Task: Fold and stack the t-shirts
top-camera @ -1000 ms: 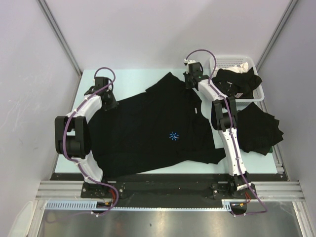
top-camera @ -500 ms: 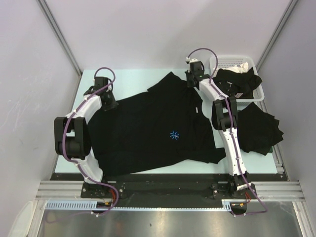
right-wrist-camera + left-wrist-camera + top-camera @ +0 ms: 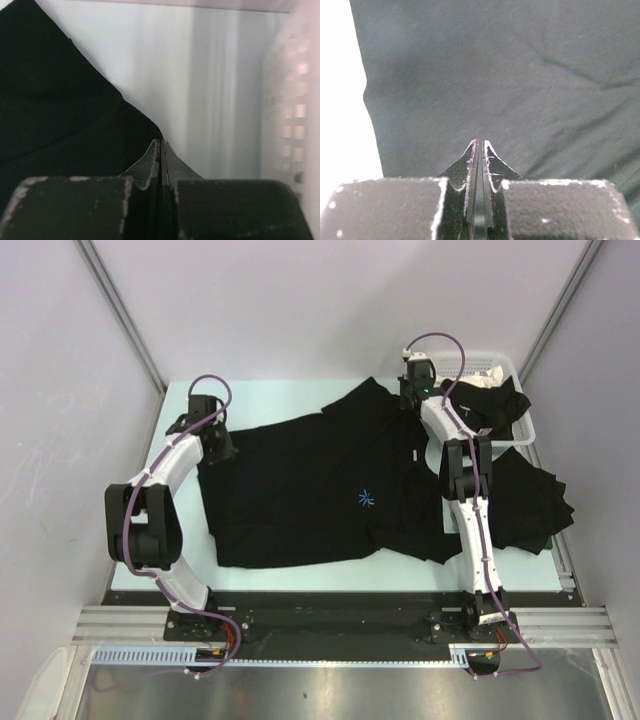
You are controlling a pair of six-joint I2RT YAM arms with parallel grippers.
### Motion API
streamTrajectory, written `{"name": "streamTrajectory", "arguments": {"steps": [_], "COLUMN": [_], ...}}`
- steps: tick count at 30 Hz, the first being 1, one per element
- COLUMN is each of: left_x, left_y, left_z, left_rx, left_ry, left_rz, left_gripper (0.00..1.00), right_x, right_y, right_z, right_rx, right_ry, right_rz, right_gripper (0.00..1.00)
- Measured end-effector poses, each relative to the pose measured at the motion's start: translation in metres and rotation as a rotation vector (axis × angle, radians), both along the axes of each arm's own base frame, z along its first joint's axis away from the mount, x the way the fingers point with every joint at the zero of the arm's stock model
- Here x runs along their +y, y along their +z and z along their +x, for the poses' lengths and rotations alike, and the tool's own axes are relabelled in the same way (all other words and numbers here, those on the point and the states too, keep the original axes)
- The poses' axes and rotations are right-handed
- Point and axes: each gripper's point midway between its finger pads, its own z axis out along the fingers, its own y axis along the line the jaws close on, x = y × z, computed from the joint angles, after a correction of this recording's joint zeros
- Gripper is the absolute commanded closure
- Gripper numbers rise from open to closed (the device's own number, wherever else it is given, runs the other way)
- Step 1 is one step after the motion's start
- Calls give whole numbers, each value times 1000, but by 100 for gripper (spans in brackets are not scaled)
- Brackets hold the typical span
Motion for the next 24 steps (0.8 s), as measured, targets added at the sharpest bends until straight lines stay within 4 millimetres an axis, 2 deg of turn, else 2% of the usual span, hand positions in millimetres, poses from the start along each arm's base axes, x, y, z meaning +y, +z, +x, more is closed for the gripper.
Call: {"name": "streamTrajectory", "arguments": {"steps": [4, 7, 9, 12, 14, 20, 24], "left_x": [1, 3, 6, 10, 14, 30, 40], "left_y": [0, 0, 0, 0, 0, -13, -26], "left_z": [-1, -1, -1, 0, 3, 38, 59], "left_rx": [2, 4, 4, 0, -5, -2, 1], "left_ry": [-4, -1, 3, 9, 20, 66, 94], "left_rz": [9, 19, 33, 57, 79, 145, 166], "left_gripper": [91, 90, 89, 87, 86, 83, 82], "right_x": [-17, -22, -24, -25, -26, -22, -15], "right_y": [2, 2, 2, 1, 0, 0, 15], "right_z": [3, 4, 4, 5, 6, 1, -5], "right_rx": [-8, -9, -9, -10, -11, 3, -6], "right_ry": [-28, -36, -36, -31, -28, -6, 7], "right_rz": [-8, -14, -10, 5, 16, 34, 37], "right_gripper": [100, 99, 86, 77, 75, 67, 65]}}
